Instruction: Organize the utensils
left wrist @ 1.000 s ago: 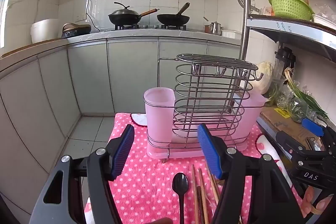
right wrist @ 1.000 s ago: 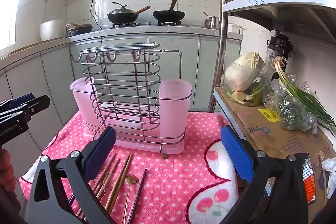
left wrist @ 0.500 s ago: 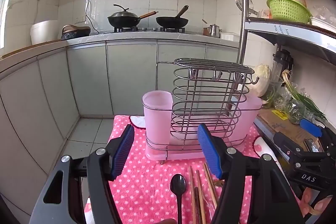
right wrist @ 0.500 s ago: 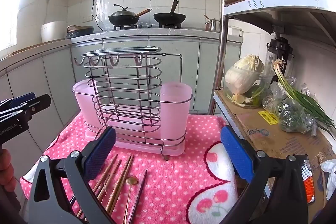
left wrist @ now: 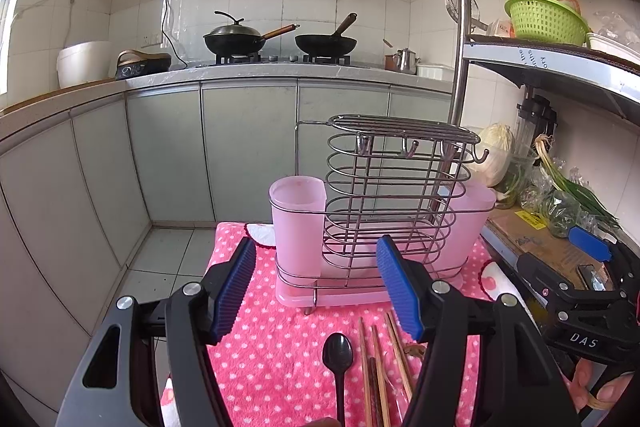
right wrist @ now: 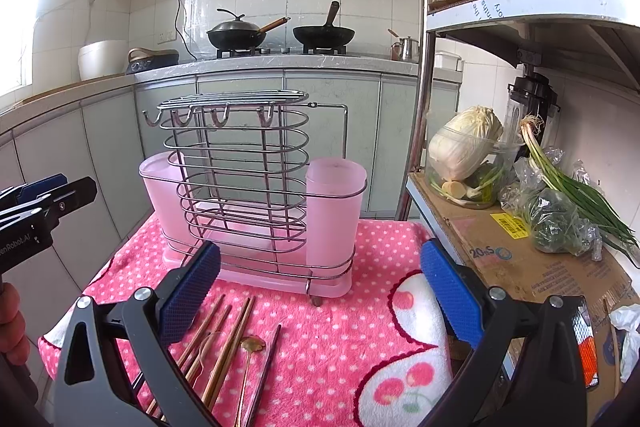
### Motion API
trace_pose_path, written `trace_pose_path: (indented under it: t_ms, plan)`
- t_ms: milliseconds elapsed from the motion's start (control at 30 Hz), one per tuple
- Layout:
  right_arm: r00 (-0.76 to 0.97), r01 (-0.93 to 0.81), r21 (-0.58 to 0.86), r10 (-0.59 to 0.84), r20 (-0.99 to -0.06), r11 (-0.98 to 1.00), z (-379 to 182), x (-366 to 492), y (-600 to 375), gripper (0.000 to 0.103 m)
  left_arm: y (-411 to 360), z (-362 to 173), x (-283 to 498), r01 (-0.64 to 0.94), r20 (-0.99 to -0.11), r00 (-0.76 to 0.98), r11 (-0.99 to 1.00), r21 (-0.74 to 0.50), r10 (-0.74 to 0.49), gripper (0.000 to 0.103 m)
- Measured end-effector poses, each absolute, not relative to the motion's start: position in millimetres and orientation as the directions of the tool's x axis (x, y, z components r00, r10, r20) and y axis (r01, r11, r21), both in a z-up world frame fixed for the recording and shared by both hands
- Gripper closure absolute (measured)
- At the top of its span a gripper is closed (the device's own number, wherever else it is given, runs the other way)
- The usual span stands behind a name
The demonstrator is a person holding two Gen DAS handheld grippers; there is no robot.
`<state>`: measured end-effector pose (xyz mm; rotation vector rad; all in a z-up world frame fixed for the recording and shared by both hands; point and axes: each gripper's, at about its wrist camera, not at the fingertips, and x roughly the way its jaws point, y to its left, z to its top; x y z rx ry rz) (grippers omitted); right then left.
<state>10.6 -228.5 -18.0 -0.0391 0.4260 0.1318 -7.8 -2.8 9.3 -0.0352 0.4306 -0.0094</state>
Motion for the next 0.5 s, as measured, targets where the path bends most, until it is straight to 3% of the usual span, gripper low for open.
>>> trace_pose_path:
  t_ms: [500]
  plan:
    - [0.905,-0.145,-0.028,0.121,-0.407,0.989,-17.5,6.8,-224.1,0.003,-2.3,12.3,-13.4,0.004,-0.400,0.916,0.999,-0.040,-0.019,0.041]
